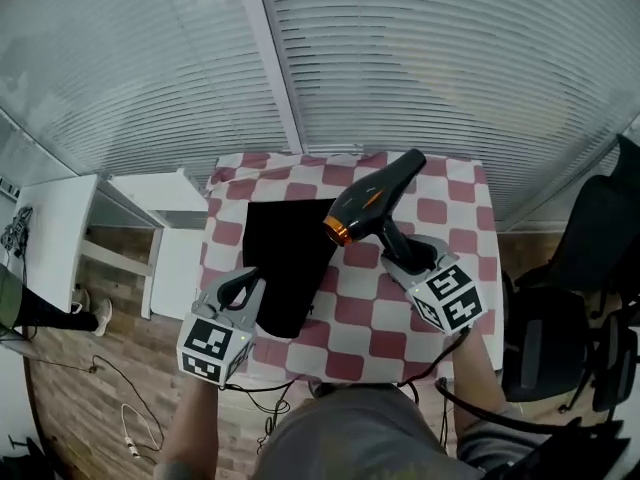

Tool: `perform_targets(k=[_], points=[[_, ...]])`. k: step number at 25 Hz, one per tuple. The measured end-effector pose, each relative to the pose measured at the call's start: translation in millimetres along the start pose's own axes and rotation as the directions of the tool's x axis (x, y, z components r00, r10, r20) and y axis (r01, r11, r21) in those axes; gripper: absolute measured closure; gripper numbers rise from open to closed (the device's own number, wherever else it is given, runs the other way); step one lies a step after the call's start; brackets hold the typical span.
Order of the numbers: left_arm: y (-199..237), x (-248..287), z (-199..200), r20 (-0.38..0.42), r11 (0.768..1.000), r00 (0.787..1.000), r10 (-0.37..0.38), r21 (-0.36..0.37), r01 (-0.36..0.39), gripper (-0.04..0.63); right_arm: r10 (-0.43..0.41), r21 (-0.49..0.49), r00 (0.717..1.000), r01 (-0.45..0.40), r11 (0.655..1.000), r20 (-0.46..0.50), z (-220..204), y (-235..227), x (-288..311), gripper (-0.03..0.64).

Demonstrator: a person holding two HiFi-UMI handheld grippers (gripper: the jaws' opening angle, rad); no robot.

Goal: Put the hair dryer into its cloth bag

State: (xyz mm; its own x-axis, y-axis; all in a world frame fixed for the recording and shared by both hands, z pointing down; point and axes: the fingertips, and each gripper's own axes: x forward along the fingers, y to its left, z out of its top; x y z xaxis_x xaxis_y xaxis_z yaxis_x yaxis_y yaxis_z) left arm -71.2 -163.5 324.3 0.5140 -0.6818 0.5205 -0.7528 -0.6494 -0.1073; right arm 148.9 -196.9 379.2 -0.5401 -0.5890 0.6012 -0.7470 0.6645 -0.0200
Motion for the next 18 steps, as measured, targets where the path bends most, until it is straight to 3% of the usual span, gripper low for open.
perform_targets(k=[11,15,18], points=[[-15,-5,-9,0.006,0.994,0.994,-0.111,0.014,0.11,0.572,0.194,-0.106,0.979,-0.2,0.974,-0.062,-41,115,-36,0.408],[-14,-6,-23,-0.017,0.991,0.992,-0.126,0.038,0.126,0.571,0.29,-0.154,0.953,-0.301,0.941,-0.091,-64,166,-43,0.408],[-15,-5,-30,-0.033,0.988,0.99,-0.138,0.059,0.14,0.571,0.378,-0.226,0.918,-0.396,0.89,-0.119,-74,206,-50,0.408]])
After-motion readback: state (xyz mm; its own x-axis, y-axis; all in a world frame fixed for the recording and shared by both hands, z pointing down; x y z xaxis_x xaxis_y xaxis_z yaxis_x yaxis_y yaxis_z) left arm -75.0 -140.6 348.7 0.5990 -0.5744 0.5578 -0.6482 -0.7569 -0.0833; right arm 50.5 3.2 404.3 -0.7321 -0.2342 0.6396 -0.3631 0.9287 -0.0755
